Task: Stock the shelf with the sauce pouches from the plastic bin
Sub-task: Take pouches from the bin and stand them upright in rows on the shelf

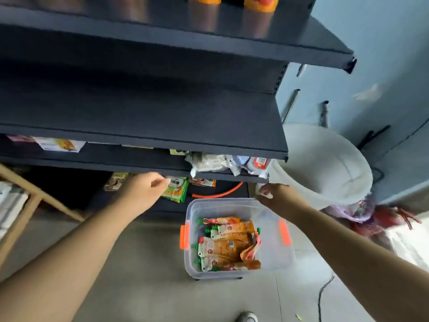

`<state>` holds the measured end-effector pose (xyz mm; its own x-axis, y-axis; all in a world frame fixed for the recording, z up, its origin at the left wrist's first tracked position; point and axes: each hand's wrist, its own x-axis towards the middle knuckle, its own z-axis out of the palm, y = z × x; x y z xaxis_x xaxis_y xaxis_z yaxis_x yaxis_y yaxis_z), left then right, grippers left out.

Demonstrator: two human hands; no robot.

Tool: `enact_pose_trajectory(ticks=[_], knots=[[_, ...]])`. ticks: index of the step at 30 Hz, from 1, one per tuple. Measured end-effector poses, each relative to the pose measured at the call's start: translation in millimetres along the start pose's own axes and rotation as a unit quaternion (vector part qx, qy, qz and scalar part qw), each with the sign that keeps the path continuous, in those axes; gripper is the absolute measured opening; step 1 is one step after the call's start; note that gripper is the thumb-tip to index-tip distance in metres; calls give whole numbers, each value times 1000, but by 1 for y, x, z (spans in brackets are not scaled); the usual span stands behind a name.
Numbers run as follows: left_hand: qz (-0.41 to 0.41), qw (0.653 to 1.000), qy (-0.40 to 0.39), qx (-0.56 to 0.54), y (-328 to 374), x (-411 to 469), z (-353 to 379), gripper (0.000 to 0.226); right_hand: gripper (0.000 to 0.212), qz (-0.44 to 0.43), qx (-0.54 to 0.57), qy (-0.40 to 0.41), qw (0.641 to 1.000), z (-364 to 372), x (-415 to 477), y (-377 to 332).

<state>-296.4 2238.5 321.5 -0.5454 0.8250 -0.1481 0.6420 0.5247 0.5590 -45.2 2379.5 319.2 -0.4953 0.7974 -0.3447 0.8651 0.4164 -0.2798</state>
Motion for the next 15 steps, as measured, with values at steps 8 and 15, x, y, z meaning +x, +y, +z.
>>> enact_pose_trajectory(ticks=[8,15], knots=[[-126,989,-43,-62,-19,-22,152,24,34,-14,-11,-128,992,100,91,73],[-150,980,-115,-68,-49,-33,287,38,37,140,37,-213,966,236,130,145]])
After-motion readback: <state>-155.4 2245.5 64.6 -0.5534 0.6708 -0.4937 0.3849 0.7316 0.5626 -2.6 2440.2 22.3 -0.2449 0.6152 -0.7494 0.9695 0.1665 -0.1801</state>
